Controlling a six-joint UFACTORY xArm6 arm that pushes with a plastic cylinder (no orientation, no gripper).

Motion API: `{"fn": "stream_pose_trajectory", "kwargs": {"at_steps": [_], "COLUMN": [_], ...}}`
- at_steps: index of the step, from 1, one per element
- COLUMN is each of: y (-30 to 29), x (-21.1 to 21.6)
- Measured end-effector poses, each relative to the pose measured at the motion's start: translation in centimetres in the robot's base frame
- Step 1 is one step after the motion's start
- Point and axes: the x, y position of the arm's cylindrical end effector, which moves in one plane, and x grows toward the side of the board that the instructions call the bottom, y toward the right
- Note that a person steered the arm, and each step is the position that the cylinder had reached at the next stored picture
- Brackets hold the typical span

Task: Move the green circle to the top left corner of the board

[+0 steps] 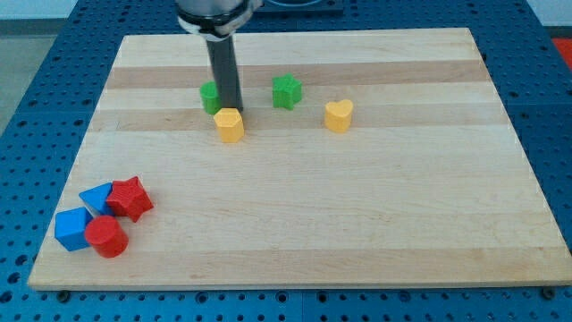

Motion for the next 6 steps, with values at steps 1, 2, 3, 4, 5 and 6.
{"fn": "stream_pose_trajectory", "kwargs": {"at_steps": [1,2,3,4,5,6], "y": [-3.3,-6.9,-10.7,-13.6,-15.0,-15.1], "x": [-2.7,-4.4,-6.1,-7.2,-8.0,-9.0]}}
